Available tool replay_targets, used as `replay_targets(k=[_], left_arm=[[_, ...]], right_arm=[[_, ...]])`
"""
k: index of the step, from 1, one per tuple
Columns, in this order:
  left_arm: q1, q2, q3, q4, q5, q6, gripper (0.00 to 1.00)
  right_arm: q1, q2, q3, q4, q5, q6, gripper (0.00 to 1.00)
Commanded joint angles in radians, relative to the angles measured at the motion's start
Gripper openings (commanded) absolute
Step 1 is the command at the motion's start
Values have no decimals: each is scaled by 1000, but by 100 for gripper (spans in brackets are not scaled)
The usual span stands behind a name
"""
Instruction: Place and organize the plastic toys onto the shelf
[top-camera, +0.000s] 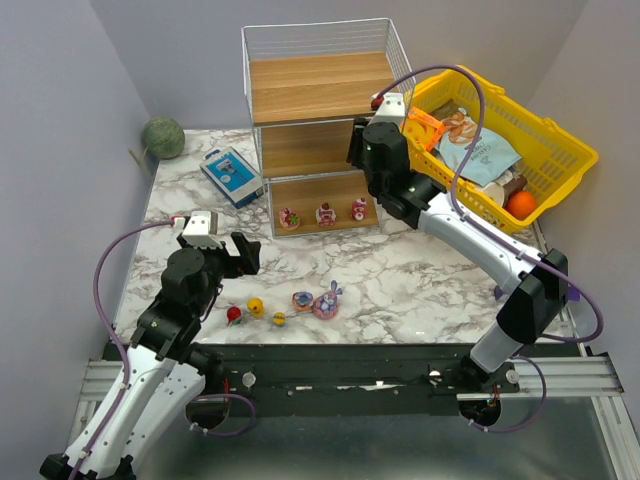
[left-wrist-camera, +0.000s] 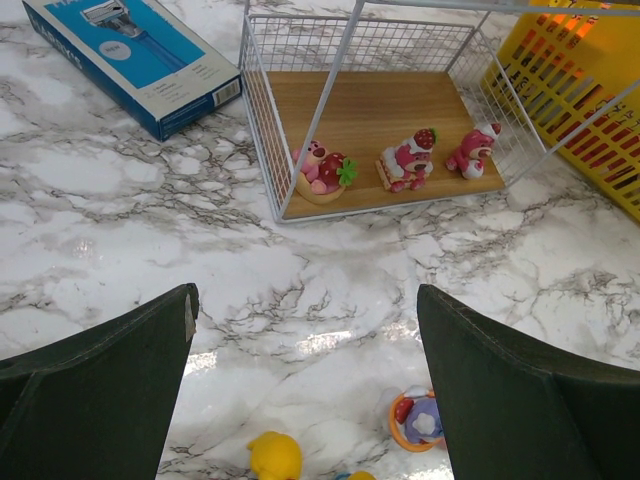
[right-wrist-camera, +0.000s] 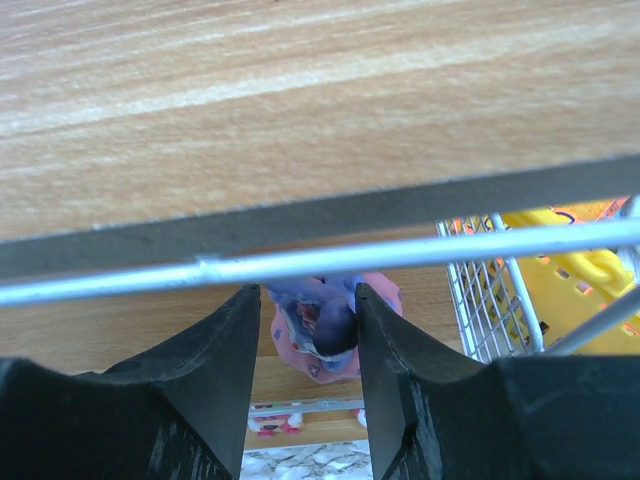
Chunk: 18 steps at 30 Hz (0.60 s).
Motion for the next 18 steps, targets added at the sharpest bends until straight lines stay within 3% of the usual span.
replay_targets(k=[1,11,14,15,18], left_arm=[[5,-1,10,-14,-23,14,99],[5,-4,10,-12,-20,14,99],[5,-7,10,-12,-20,15,99],[4,-6,10,-12,-20,15,99],[5,-7,8,-12,-21,15,99]], right_arm=[[-2,-79,-56,65,-4,-5,50],[-2,-201,-171,92,-76,14,49],[-2,-215,-202,94,-88,33,41],[-2,-223,-211,92,-94,50,33],[-2,-228,-245,92,-114,86,22]])
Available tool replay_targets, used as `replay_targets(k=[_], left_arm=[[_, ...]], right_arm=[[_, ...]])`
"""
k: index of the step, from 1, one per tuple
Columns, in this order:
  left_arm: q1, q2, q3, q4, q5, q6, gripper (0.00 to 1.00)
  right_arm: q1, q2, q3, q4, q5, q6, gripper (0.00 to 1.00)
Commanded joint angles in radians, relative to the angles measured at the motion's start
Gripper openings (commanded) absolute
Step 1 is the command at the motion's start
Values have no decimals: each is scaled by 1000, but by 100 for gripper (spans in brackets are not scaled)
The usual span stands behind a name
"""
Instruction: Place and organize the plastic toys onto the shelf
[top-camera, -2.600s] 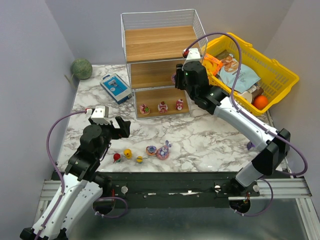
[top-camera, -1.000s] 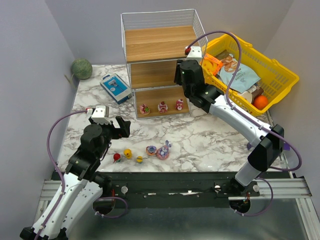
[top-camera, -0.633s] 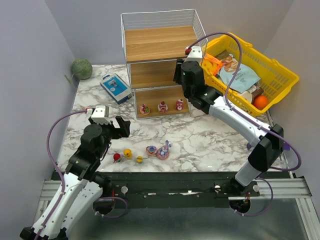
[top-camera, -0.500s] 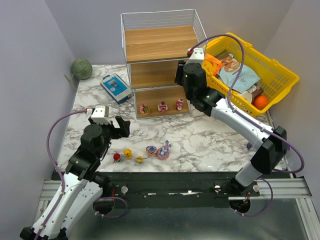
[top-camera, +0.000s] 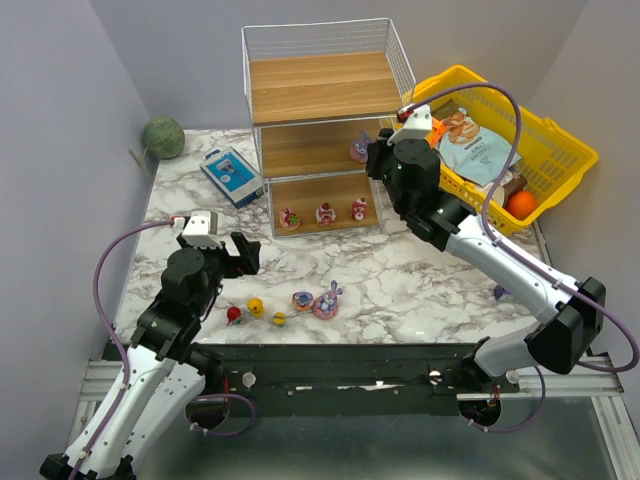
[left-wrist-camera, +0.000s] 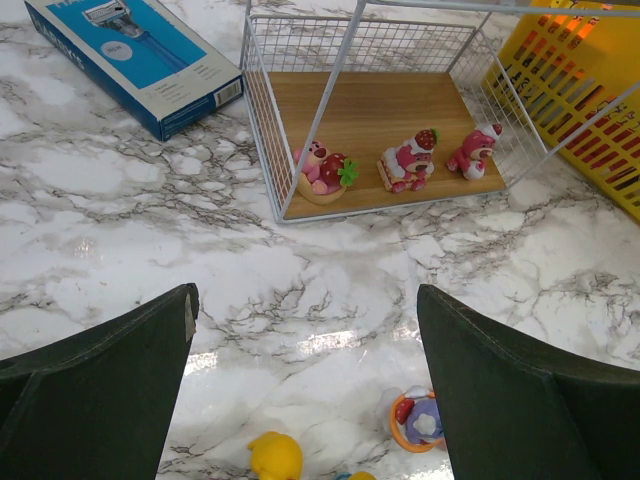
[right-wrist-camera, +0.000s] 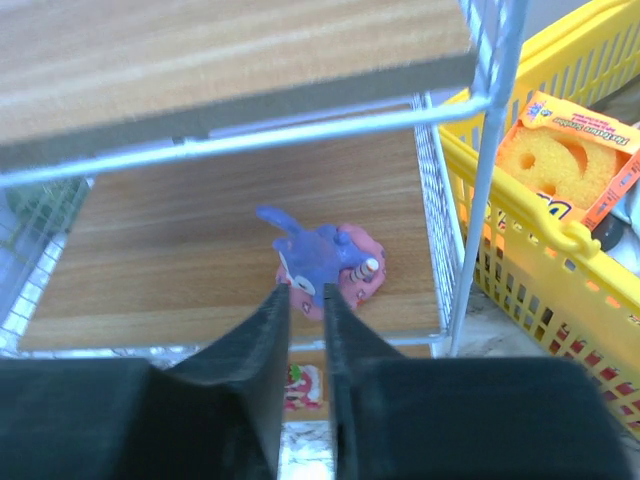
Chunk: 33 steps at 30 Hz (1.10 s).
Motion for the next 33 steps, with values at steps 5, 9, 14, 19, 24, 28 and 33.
replay_targets(k=[5,9,14,19,24,28,33], left_arm=[[4,-6,8,-15,-16,15,99],[5,-6,8,-14,-16,15,99],[5,-6,8,-14,-16,15,99],[4,-4,8,-14,-17,15,99],[5,-4,8,-12,-18,17,99],[5,-3,8,-12,-20,15,99],[5,2,10,-12,-21,17,99]], right_arm=[[-2,-4,-69,13,-75,94,11],[-2,16,-67,4,-75,109,8],[-15,57,-30,-8,-66,106,4],[-31,85,-12,-16,-49,106,2],[-49,105,5,-22,-32,101,1],[-68,126,14,-20,-32,101,1],[-89,148,25,-20,-34,101,1]])
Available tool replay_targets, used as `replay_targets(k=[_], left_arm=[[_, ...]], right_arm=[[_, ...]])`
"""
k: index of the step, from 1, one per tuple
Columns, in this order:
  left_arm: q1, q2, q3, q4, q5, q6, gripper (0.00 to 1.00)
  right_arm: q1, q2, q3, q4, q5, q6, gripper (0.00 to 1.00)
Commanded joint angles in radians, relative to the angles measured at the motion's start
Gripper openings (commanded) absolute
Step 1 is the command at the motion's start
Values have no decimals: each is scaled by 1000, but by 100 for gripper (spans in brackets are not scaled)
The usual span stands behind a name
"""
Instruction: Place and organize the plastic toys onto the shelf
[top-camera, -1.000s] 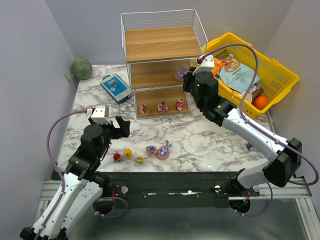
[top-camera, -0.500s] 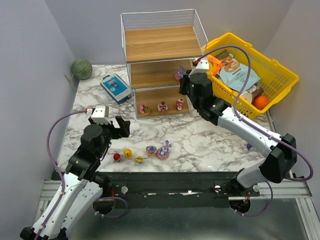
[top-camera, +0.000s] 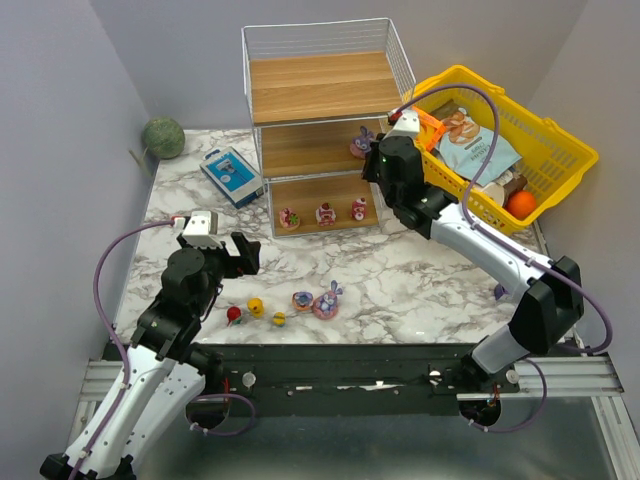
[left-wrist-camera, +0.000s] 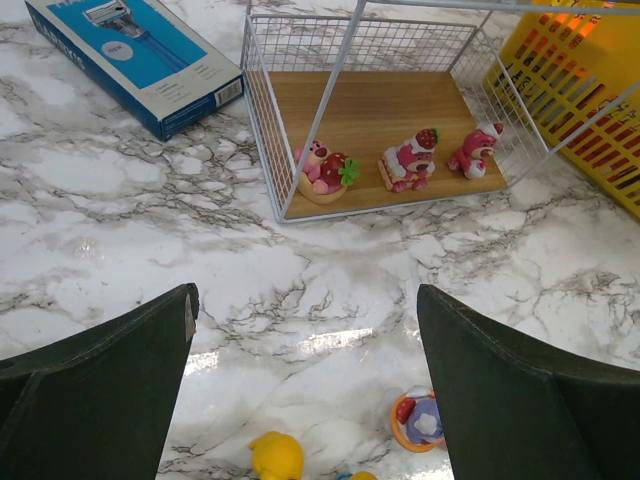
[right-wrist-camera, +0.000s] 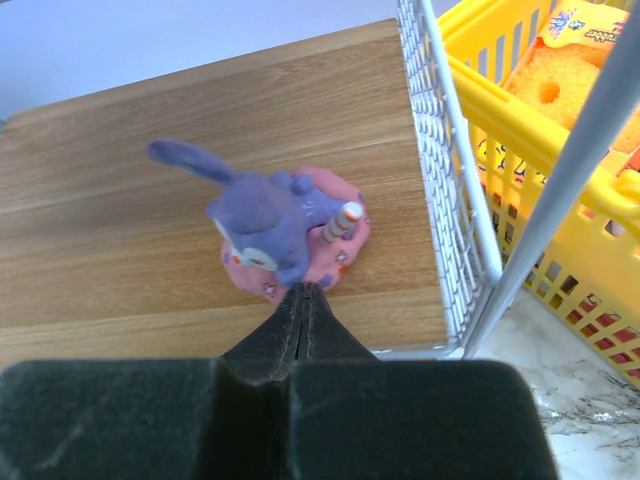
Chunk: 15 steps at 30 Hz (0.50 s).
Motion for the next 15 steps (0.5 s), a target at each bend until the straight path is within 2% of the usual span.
replay_targets(k=[1,9,15], left_arm=[[4,0,10,-12,-21,17,99],[5,2,10,-10,-18,18,99],[5,-3,10,-12,-17,17,99]], right_arm=[[-17,28,33,0,29,4,1],[-22,-16,2,6,17,4,1],[-19,-105,-50,14,-112,-8,1]])
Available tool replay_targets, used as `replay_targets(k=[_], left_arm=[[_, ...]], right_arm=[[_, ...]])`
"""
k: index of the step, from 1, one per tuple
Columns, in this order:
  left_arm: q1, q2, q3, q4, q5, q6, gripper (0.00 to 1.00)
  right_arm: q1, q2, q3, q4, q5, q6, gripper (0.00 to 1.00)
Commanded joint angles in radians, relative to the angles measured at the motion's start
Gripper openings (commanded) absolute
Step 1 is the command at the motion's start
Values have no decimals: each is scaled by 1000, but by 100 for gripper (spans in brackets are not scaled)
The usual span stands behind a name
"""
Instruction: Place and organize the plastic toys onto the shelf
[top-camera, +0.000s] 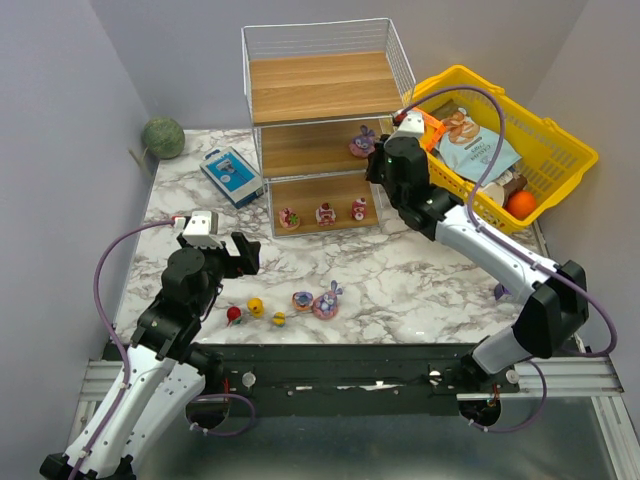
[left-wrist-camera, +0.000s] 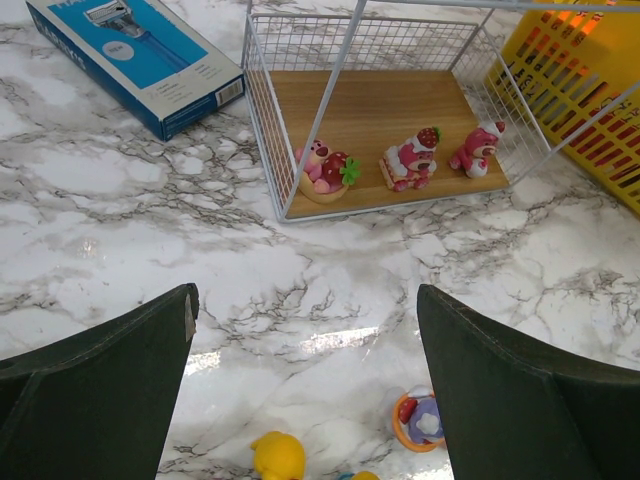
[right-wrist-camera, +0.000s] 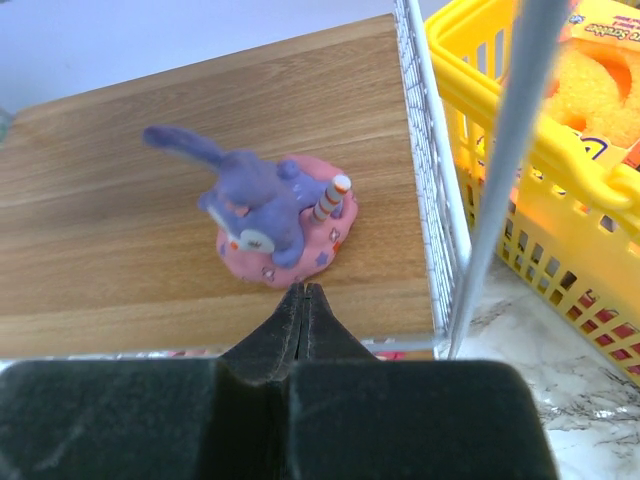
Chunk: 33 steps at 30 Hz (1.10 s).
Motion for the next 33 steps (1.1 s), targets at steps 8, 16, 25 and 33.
replay_targets(k=[8,16,25,33], left_arm=[[5,-20,10,-10,-2,11,99],[5,-34,10,-16,13,8,99],[4,-46,16,-28,27,8,99],[5,-56,16,-30,31,11,99]], right_arm=[[54,-303,-203,-72,-241,-19,38],[342,-399,-414,-126,-53,78,69],[683,-310,-526,-310,275,594,76],[786,-102,-492,-479,320,994,72]])
